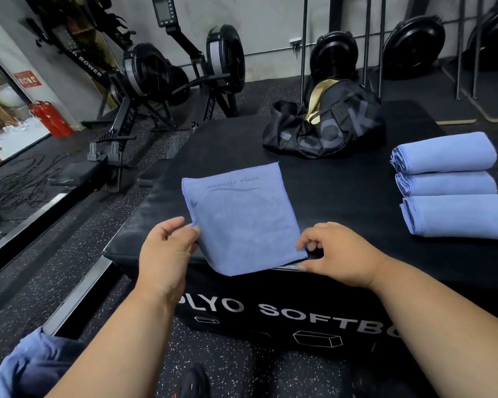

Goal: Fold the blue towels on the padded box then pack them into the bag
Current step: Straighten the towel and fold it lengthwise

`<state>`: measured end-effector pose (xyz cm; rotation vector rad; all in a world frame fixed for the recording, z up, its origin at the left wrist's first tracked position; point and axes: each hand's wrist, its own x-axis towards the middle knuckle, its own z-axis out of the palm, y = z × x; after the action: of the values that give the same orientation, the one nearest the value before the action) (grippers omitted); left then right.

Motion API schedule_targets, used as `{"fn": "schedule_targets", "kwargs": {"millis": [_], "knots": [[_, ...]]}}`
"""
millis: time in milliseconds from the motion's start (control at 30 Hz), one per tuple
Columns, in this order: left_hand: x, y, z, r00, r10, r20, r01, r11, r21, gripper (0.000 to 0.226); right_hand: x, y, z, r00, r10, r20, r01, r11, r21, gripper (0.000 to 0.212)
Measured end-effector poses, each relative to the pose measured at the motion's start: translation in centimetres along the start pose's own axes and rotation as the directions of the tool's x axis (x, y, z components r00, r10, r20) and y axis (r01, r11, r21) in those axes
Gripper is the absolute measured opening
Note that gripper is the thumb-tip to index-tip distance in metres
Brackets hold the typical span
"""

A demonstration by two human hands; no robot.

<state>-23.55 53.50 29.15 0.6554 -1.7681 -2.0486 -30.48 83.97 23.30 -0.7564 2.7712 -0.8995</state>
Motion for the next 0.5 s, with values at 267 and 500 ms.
{"fn": "schedule_targets", "kwargs": {"millis": [267, 500], "knots": [[-2.5, -1.7, 7.9, 0.976, 0.081, 0.204, -0.137, 0.951, 0.276, 0.031, -0.8, 0.6, -0.3, 0.993, 0.115, 0.011, -0.113, 0.935, 0.335, 0.036], [-5.7, -5.9, 13.0, 0.926, 0.014, 0.378, -0.202, 0.863, 0.463, 0.031, -0.7, 1.7, -0.7, 0.992, 0.12, 0.025, -0.119, 0.896, 0.428, 0.041]]}}
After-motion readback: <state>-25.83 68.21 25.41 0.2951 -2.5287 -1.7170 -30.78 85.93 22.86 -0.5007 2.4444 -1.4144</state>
